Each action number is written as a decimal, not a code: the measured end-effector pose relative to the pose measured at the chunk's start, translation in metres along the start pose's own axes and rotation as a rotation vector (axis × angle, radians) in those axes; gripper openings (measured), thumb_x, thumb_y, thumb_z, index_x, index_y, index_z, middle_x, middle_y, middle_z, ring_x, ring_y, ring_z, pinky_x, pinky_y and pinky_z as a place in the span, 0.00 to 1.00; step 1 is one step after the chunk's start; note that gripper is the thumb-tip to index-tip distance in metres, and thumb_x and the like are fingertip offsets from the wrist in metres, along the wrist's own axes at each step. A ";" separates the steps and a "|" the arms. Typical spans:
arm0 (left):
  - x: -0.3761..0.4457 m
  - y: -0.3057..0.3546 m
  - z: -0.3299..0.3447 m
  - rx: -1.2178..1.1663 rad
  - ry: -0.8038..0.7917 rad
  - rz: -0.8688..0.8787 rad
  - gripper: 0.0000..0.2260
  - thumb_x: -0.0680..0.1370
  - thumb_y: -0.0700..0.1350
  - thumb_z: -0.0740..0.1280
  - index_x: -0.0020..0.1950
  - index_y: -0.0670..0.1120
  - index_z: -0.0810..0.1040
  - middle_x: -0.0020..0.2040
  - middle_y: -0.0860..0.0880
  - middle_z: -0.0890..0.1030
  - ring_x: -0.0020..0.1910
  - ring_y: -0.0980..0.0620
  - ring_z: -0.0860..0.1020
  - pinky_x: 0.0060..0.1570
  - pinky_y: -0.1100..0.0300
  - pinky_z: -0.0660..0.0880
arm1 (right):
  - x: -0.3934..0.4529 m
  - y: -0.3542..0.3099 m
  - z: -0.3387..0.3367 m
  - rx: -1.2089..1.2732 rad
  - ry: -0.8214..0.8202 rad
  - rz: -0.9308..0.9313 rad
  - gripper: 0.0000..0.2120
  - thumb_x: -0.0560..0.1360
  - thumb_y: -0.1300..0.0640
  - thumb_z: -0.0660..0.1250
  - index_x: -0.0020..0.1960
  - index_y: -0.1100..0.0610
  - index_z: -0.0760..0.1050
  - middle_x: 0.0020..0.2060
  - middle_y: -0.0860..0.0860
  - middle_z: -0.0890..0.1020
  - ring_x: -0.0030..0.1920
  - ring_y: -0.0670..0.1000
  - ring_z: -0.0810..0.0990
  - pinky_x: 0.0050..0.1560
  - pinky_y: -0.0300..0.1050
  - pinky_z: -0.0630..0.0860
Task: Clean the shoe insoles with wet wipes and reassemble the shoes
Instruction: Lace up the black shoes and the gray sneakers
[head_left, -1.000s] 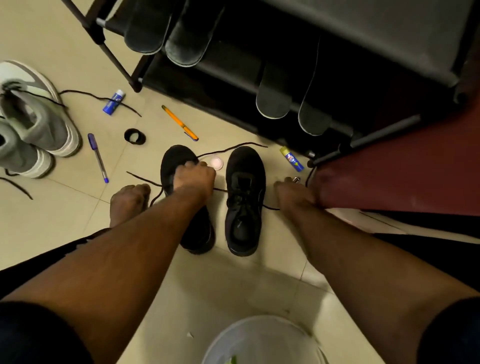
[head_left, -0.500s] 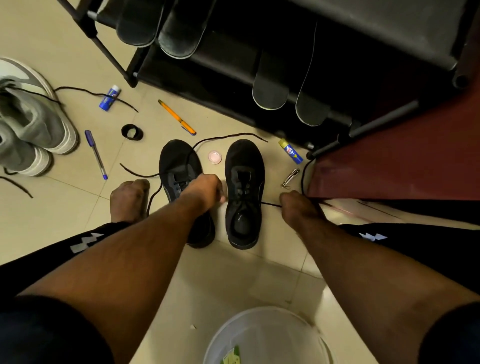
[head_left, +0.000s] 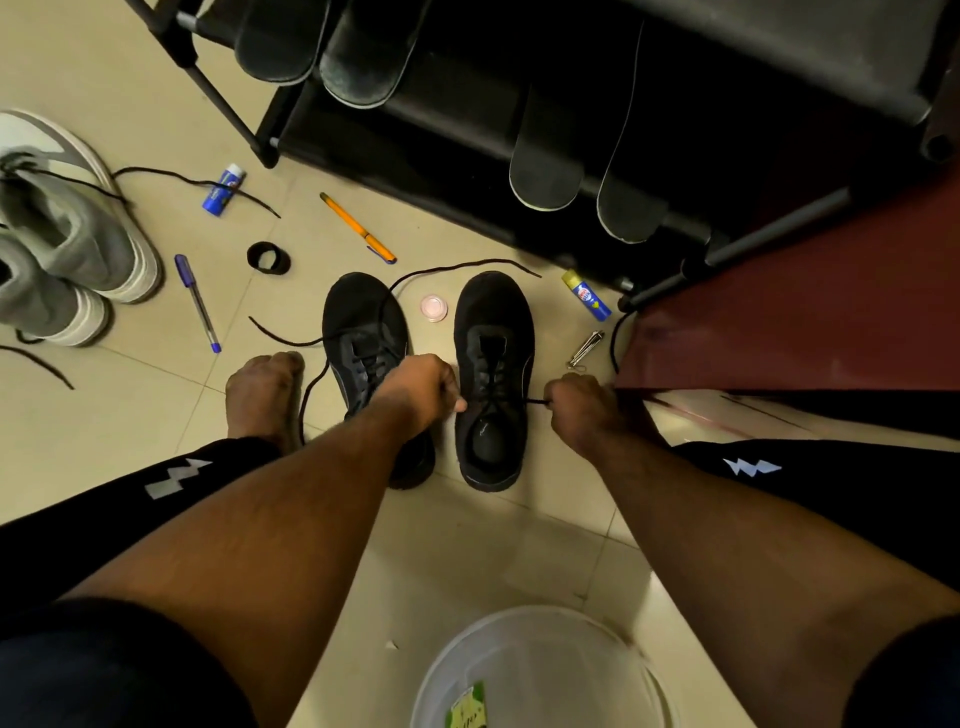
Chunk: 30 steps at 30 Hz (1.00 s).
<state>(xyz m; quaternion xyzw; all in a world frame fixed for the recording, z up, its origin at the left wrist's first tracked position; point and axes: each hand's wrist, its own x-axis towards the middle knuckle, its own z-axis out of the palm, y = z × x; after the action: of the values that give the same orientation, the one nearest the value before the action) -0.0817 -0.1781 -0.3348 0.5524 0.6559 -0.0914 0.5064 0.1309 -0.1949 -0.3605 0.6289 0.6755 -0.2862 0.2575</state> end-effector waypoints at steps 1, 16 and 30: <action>-0.001 -0.002 -0.002 0.052 -0.009 -0.004 0.04 0.75 0.46 0.73 0.45 0.47 0.82 0.44 0.50 0.82 0.48 0.49 0.80 0.56 0.52 0.76 | -0.001 -0.001 -0.002 0.015 0.016 0.004 0.13 0.77 0.61 0.60 0.58 0.52 0.77 0.58 0.53 0.76 0.63 0.56 0.72 0.63 0.56 0.70; -0.001 -0.006 -0.001 0.210 0.052 0.073 0.09 0.79 0.47 0.65 0.47 0.46 0.84 0.48 0.49 0.84 0.58 0.51 0.77 0.75 0.48 0.47 | 0.007 -0.040 0.000 2.222 -0.100 0.482 0.11 0.82 0.56 0.58 0.41 0.53 0.70 0.24 0.49 0.72 0.32 0.50 0.74 0.42 0.44 0.74; 0.012 0.038 0.004 -1.410 -0.035 -0.053 0.11 0.83 0.47 0.61 0.46 0.43 0.76 0.32 0.47 0.78 0.30 0.51 0.79 0.34 0.58 0.80 | 0.005 -0.038 -0.011 1.953 -0.057 0.245 0.13 0.80 0.66 0.61 0.60 0.57 0.77 0.37 0.49 0.83 0.34 0.44 0.79 0.35 0.38 0.75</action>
<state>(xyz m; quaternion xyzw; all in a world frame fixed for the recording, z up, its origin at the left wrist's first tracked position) -0.0472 -0.1591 -0.3296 0.0749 0.5636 0.3342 0.7517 0.0926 -0.1850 -0.3540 0.6237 0.0657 -0.7049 -0.3313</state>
